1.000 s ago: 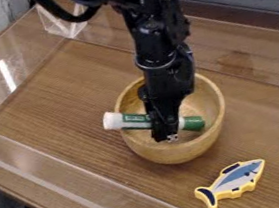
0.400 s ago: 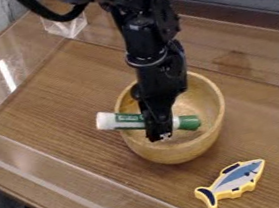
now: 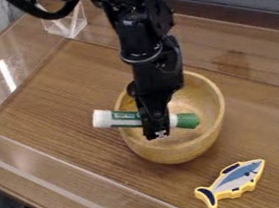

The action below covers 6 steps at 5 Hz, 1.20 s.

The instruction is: Remove the green marker from inside the brown bowl and put it on the table

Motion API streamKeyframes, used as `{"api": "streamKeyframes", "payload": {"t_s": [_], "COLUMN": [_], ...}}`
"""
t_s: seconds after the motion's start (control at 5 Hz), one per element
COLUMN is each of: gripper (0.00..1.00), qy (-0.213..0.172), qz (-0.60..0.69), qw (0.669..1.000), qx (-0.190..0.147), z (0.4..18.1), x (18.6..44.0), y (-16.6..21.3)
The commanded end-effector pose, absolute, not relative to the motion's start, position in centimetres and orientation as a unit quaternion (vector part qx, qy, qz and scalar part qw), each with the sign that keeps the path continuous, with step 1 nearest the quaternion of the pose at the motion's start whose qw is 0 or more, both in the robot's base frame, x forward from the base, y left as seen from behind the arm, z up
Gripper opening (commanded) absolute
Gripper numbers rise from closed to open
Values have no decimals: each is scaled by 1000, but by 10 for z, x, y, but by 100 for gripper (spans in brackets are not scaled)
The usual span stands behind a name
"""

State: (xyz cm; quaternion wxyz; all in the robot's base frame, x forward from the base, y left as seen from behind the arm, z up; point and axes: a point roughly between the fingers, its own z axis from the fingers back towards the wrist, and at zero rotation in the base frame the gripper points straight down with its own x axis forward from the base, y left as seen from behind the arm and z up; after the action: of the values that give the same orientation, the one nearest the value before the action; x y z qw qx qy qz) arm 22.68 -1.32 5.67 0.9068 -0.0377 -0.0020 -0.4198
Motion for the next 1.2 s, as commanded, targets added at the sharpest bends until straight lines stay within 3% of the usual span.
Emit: {"api": "streamKeyframes", "payload": {"t_s": [0.0, 1.0], "gripper": [0, 0], "qy": [-32, -53], "qz": [-421, -445], "qw": [906, 892], "qx": [-30, -58], "z": [72, 80], "x": [232, 222], "y": [-11, -8]}}
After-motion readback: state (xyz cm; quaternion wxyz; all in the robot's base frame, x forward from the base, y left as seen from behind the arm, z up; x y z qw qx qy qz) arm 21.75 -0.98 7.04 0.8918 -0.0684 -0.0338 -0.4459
